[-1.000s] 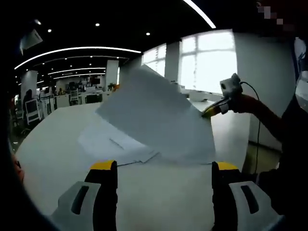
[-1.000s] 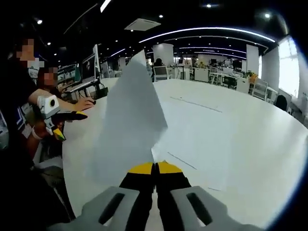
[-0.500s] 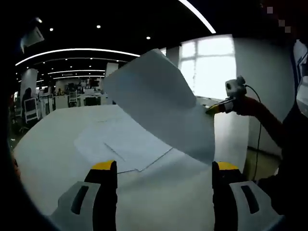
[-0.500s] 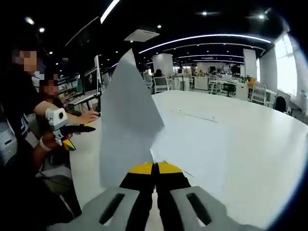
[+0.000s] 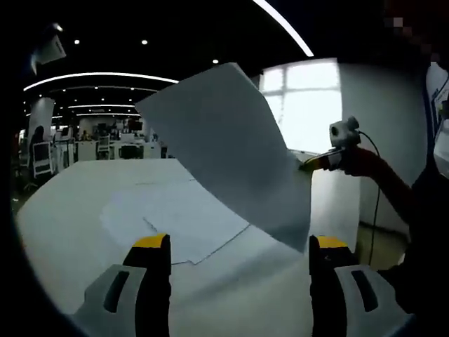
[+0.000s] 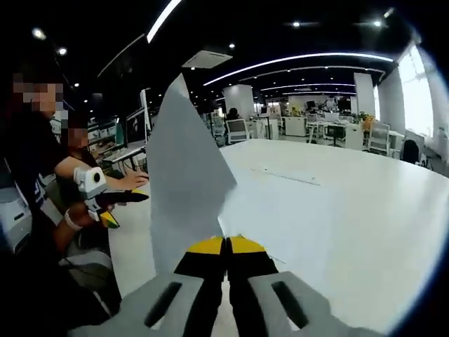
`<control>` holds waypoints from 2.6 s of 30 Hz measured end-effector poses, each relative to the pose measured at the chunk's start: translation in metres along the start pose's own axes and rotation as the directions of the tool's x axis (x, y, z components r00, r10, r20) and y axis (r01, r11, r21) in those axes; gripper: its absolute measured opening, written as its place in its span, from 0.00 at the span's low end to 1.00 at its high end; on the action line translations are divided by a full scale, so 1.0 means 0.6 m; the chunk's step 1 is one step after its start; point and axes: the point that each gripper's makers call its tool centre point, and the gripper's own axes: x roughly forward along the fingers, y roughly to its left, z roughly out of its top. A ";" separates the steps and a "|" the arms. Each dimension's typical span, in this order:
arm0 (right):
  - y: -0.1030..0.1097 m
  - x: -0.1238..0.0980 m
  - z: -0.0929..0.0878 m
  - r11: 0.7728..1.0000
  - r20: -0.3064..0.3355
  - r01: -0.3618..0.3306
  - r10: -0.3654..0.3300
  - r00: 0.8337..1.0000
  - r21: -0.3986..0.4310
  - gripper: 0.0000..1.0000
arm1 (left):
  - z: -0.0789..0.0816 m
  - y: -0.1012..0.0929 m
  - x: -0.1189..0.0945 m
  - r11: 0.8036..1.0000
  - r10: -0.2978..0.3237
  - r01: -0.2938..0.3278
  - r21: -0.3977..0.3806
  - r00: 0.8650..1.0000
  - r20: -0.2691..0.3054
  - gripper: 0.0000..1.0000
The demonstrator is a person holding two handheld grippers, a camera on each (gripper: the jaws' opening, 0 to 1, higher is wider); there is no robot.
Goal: Organize the stack of printing papers by aligning and flattening the scattered papers on the table
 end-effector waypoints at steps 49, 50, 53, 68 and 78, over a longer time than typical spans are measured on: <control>0.060 0.018 0.026 0.996 0.036 -0.087 0.087 0.996 -0.002 0.00 | 0.054 -0.004 0.008 1.000 -0.001 -0.001 0.028 0.997 0.080 0.83; 0.061 0.020 0.026 0.996 0.038 -0.090 0.090 0.995 0.000 0.00 | 0.054 -0.004 0.008 1.000 -0.002 -0.001 0.028 0.997 0.081 0.83; 0.063 0.022 0.026 0.996 0.038 -0.093 0.093 0.995 0.001 0.00 | 0.056 -0.003 0.008 1.000 -0.001 -0.001 0.031 0.997 0.082 0.83; 0.065 0.029 0.024 0.995 0.033 -0.101 0.100 0.994 0.006 0.00 | 0.069 0.005 0.003 0.999 0.004 -0.009 0.041 0.995 0.099 0.80; 0.071 0.030 0.022 0.994 0.027 -0.109 0.109 0.994 0.005 0.00 | 0.091 0.012 -0.009 1.000 0.015 -0.017 0.017 0.988 0.156 0.75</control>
